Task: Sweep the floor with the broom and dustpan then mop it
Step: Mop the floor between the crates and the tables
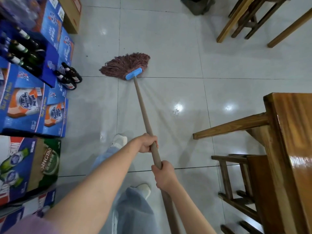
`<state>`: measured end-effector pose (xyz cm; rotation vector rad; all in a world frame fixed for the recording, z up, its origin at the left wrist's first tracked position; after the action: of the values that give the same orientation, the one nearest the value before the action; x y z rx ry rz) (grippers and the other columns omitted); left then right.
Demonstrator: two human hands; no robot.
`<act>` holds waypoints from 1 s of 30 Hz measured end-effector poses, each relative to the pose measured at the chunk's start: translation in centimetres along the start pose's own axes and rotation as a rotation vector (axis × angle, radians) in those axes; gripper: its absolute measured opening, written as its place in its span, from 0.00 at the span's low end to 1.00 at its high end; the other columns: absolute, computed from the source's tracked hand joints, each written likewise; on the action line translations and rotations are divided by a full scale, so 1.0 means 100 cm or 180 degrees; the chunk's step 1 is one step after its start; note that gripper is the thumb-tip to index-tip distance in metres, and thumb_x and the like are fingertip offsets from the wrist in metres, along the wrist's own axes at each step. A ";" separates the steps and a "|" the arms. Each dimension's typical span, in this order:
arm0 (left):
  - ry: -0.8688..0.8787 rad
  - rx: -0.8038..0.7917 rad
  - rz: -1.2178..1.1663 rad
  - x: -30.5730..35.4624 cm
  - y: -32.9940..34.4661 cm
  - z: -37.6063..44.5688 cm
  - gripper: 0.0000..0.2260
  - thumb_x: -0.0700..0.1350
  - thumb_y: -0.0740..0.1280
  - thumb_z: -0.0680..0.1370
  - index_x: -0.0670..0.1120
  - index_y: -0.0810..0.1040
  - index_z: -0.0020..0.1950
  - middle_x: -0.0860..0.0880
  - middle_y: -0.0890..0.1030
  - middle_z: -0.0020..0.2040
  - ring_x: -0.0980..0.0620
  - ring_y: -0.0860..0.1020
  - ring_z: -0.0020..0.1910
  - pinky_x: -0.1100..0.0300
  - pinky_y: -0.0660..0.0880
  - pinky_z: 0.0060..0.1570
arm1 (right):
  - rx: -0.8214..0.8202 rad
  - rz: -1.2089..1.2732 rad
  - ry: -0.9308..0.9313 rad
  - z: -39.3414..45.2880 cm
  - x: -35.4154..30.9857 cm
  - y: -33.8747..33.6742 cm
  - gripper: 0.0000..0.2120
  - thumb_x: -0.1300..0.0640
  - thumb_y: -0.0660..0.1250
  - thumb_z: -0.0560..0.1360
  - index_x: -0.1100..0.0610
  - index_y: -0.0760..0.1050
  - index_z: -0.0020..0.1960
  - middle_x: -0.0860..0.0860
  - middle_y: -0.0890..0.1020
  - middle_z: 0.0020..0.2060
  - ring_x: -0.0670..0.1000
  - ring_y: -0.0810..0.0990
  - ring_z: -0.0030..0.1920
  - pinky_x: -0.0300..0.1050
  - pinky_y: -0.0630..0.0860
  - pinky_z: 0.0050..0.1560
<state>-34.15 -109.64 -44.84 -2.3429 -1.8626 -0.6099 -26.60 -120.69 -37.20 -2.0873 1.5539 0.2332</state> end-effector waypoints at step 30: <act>0.0460 0.0277 0.0103 0.244 -0.090 0.091 0.14 0.47 0.67 0.78 0.43 0.70 0.36 0.46 0.74 0.32 0.53 0.74 0.30 0.66 0.73 0.24 | -0.0011 0.0109 -0.0005 0.138 -0.243 -0.039 0.10 0.57 0.62 0.76 0.58 0.65 0.39 0.52 0.69 0.29 0.50 0.67 0.25 0.39 0.68 0.23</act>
<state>-36.02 -82.20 -46.05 -2.2072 -1.7498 -0.6616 -28.58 -92.58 -37.17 -2.0638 1.5906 0.2499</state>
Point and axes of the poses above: each hand's wrist, its own z-axis towards the middle knuckle, its own y-axis out of the palm, x = y × z, the point moved 5 cm from there along z, towards the middle knuckle
